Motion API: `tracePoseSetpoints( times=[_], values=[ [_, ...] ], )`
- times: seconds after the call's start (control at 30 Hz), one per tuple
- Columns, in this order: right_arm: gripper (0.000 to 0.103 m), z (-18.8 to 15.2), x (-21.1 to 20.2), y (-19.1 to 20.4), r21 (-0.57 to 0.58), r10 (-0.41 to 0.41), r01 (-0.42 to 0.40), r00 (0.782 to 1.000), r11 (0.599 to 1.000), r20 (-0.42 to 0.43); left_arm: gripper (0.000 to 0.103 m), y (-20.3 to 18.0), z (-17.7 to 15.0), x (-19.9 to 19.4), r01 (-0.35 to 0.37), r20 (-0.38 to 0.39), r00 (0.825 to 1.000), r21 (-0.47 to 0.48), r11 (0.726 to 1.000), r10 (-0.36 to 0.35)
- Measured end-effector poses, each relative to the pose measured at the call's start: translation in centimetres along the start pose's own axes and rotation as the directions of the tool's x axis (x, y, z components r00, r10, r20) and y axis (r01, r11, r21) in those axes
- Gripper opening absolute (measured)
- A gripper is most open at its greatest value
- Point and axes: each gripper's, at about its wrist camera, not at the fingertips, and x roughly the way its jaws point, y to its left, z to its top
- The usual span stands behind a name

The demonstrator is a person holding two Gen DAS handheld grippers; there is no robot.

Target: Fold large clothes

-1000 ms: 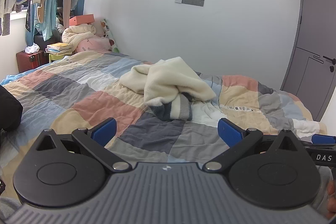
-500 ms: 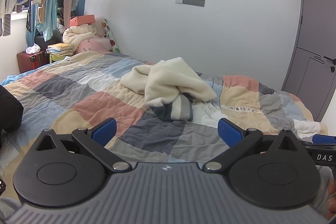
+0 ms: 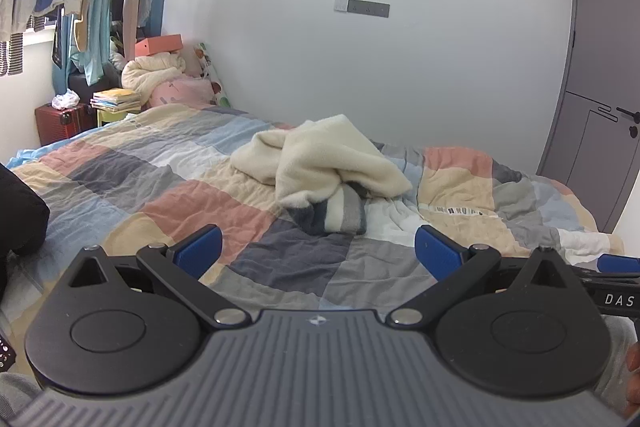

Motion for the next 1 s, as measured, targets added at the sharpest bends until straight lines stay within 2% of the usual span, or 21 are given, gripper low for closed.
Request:
tracePoseSetpoints(
  times=[0.3,0.6,0.8,1.0],
  values=[
    [0.103,-0.2,-0.7,-0.1,0.011,0.018,-0.018,1.000,1.000,0.009,0.103,-0.3,0.0,-1.4,-0.018,0.005,1.000,-0.012,1.000,0.018],
    [0.103,0.1,0.1,0.3,0.008,0.035,-0.035,0.999,0.999,0.009,0.103,0.0,0.3,-0.7,-0.028,0.003,1.000,-0.035,0.999,0.028],
    [0.103,0.7,1.8,0.4,0.033,0.045,-0.045,0.999,0.998,-0.016,0.103,0.5,1.2,1.1,-0.029,-0.018,0.999,-0.041,0.999,0.029],
    [0.103,1.5,4.4,0.7,0.050,0.038,-0.036,0.999,0.998,-0.036,0.103,1.4,1.7,4.7,-0.037,-0.059,0.998,-0.042,0.998,0.034]
  ],
)
